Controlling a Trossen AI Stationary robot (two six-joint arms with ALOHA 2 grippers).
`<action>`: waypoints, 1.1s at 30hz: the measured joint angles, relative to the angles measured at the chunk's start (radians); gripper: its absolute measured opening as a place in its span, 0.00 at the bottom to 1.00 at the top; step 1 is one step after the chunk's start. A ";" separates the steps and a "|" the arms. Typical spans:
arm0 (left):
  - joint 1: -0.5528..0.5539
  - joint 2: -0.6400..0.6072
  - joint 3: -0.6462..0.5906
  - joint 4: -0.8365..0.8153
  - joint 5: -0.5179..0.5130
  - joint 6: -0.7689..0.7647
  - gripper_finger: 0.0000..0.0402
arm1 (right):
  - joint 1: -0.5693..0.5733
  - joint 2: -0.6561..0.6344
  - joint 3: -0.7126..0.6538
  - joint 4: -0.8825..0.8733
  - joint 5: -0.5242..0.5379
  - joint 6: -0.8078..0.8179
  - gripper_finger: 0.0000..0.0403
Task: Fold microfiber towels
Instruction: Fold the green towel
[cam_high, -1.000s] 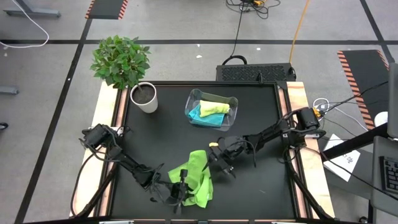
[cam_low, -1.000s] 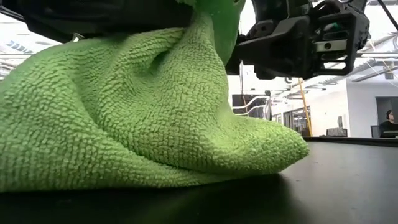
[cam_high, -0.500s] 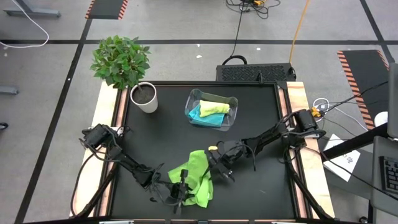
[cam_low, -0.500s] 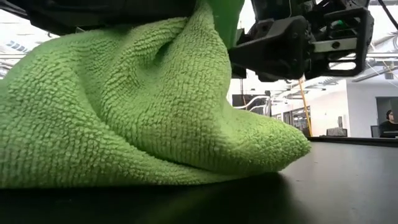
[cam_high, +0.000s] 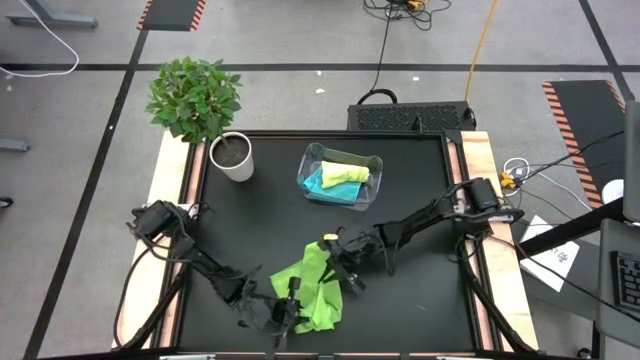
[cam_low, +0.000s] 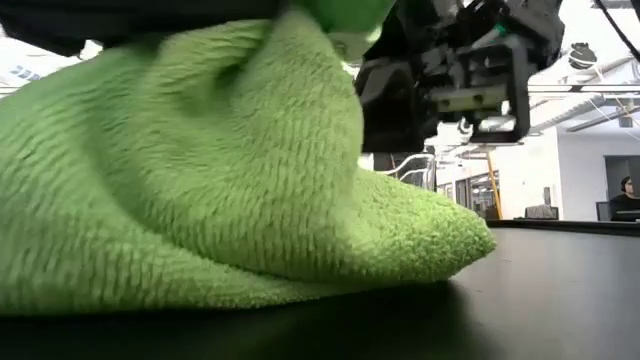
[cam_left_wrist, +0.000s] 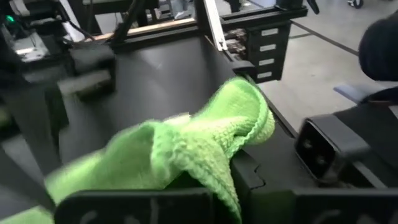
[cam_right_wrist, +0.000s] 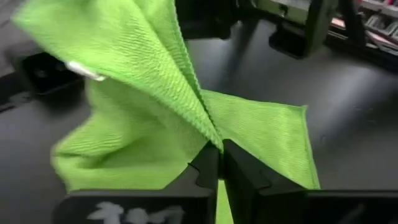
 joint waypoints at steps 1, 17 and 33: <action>-0.007 0.000 0.000 -0.006 -0.004 -0.008 0.02 | 0.001 -0.023 -0.001 -0.036 0.002 -0.005 0.02; -0.045 0.000 0.000 -0.099 -0.149 -0.099 0.01 | 0.058 -0.238 -0.002 -0.329 0.077 0.044 0.00; -0.015 0.000 -0.093 -0.201 -0.263 -0.377 0.02 | -0.132 -0.238 -0.002 -0.388 -0.032 0.141 0.00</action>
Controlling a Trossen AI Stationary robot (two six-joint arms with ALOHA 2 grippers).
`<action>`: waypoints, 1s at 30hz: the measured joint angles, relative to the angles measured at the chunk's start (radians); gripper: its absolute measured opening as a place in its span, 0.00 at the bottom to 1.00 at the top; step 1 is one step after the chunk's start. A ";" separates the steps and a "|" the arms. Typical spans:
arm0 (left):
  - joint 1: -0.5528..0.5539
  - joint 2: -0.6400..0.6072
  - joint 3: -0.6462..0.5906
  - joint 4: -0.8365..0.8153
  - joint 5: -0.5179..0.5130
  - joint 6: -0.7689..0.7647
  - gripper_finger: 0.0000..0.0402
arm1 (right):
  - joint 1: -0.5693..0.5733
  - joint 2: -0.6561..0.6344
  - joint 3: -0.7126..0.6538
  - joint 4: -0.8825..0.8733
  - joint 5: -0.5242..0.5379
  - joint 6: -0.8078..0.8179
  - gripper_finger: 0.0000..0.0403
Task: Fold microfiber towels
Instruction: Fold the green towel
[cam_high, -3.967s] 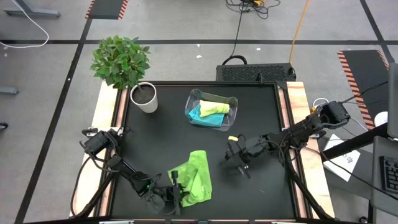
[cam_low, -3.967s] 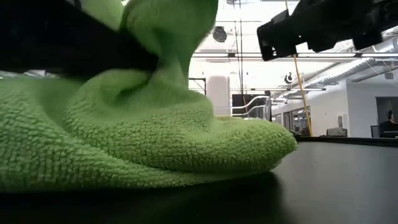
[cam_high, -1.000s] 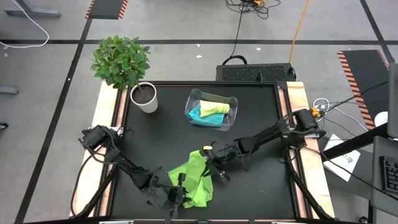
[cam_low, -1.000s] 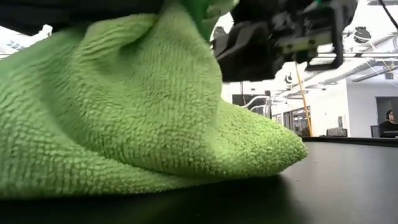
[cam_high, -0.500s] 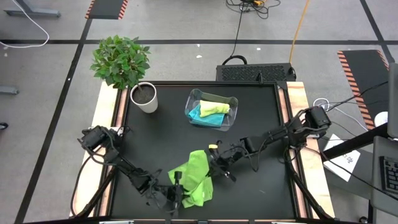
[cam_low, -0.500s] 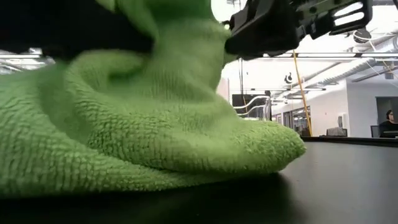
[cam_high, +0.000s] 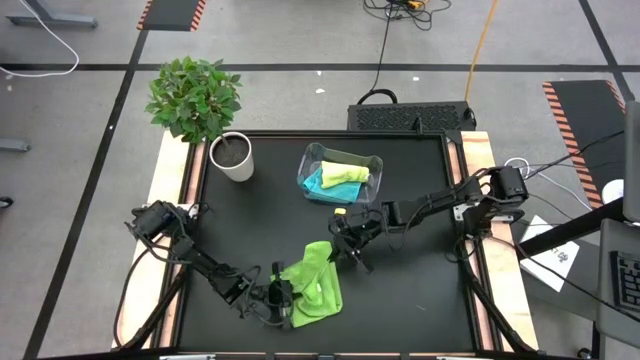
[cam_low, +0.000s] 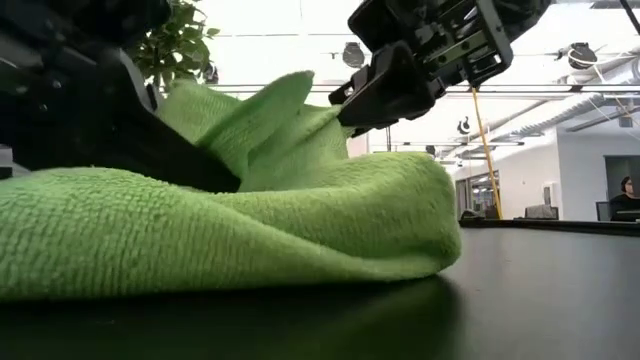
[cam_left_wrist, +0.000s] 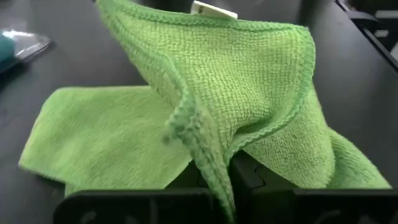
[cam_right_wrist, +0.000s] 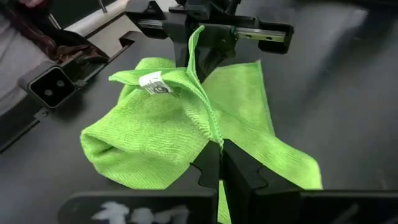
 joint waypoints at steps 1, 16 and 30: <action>0.000 0.000 -0.009 0.010 -0.005 -0.014 0.02 | -0.007 0.000 0.000 -0.003 -0.002 -0.001 0.00; -0.010 0.000 -0.047 0.015 -0.004 -0.065 0.01 | -0.089 0.100 0.045 0.000 -0.134 -0.038 0.00; 0.022 0.000 -0.047 -0.076 -0.002 -0.082 0.09 | -0.134 0.133 0.061 0.021 -0.151 -0.057 0.00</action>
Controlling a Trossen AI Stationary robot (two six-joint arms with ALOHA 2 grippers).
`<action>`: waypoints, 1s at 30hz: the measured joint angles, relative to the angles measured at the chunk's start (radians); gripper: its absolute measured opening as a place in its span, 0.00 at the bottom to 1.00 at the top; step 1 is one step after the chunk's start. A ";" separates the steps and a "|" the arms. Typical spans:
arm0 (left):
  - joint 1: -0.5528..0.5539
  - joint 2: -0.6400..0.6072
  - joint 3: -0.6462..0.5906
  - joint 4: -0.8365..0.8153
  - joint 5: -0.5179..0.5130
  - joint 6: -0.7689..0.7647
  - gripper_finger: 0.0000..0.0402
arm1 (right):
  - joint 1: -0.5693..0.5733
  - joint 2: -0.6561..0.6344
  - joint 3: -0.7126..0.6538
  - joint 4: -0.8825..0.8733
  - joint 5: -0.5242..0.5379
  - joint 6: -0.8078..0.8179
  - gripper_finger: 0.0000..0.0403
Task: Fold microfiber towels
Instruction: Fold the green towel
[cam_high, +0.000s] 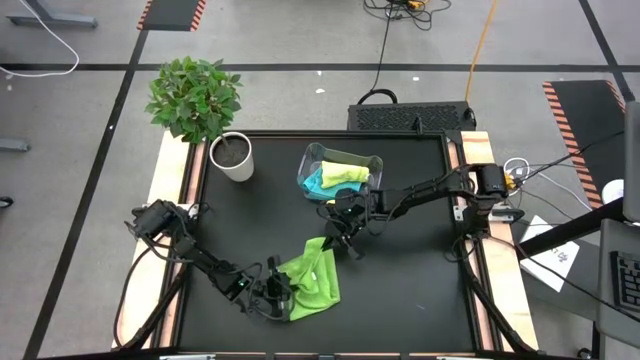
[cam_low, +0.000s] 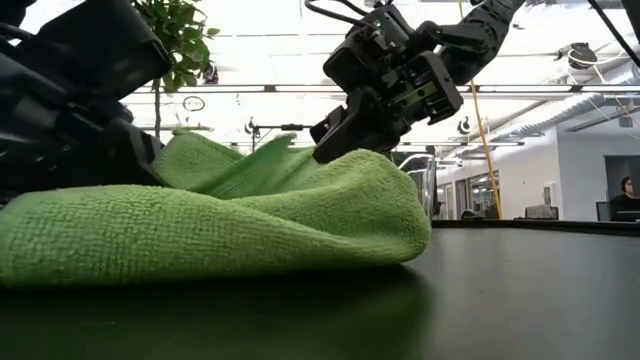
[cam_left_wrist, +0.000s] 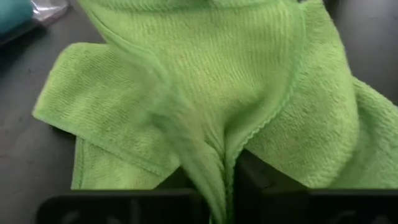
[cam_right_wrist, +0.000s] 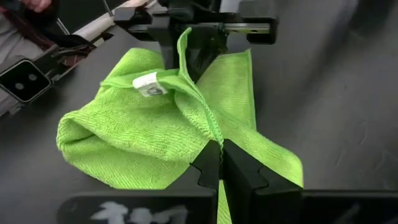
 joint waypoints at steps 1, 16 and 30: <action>0.000 0.000 0.000 -0.001 0.005 0.000 0.12 | -0.001 0.000 0.000 0.001 0.000 0.003 0.01; -0.012 -0.015 0.000 -0.028 -0.012 -0.004 0.41 | -0.031 -0.001 0.000 0.016 0.061 0.045 0.35; -0.103 -0.197 0.000 -0.215 -0.142 0.009 0.44 | -0.008 -0.001 -0.004 0.015 0.058 0.034 0.37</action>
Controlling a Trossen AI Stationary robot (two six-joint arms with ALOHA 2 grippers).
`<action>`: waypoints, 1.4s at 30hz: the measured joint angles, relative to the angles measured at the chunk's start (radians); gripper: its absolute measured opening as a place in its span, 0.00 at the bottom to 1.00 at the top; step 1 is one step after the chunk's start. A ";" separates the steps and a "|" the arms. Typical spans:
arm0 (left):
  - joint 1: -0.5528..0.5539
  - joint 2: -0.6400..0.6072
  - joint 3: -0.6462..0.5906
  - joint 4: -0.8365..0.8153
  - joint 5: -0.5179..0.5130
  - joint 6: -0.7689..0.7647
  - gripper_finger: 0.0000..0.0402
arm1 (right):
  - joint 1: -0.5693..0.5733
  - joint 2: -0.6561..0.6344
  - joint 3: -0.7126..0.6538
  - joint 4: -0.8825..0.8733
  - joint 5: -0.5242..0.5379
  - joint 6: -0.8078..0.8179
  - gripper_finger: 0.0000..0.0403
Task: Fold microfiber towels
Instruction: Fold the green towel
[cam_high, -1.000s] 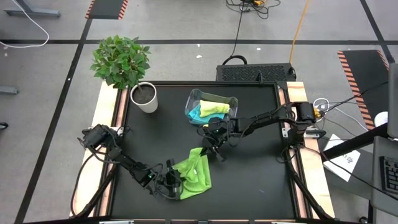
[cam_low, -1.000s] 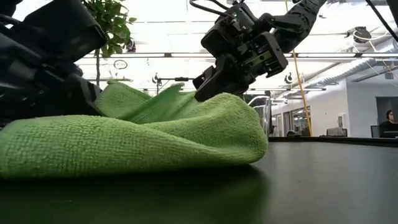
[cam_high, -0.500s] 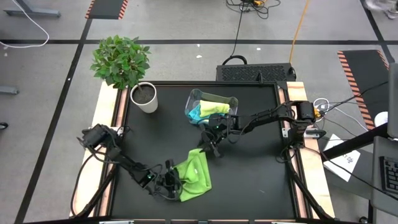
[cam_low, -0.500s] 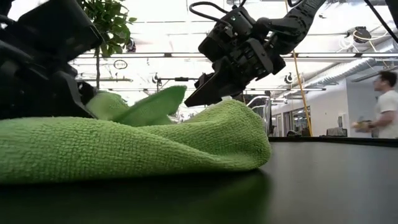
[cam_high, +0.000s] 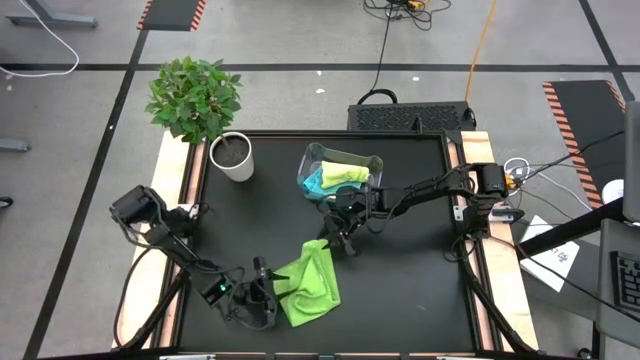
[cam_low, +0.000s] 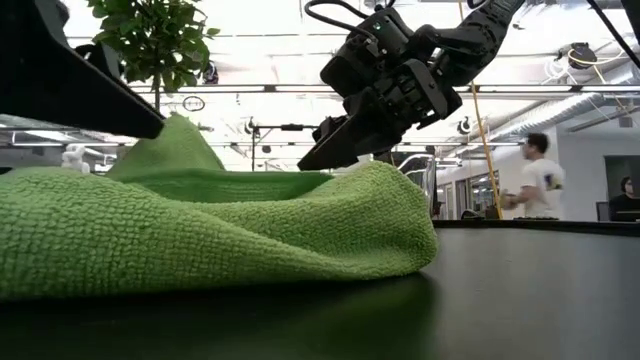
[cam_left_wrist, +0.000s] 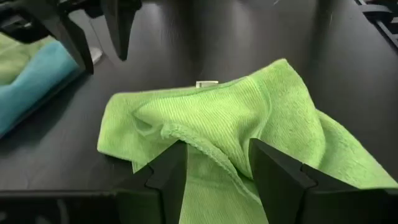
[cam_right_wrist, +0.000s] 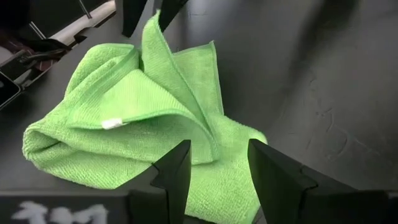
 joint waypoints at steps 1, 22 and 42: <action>-0.001 0.000 0.000 -0.016 -0.002 -0.020 0.44 | 0.000 0.000 -0.003 0.000 0.000 -0.001 0.37; -0.082 -0.033 0.000 0.043 -0.094 0.048 0.44 | 0.174 0.001 -0.027 -0.033 0.062 0.069 0.37; -0.066 -0.033 0.000 0.111 -0.071 0.097 0.44 | 0.214 0.178 0.055 0.073 0.151 0.104 0.37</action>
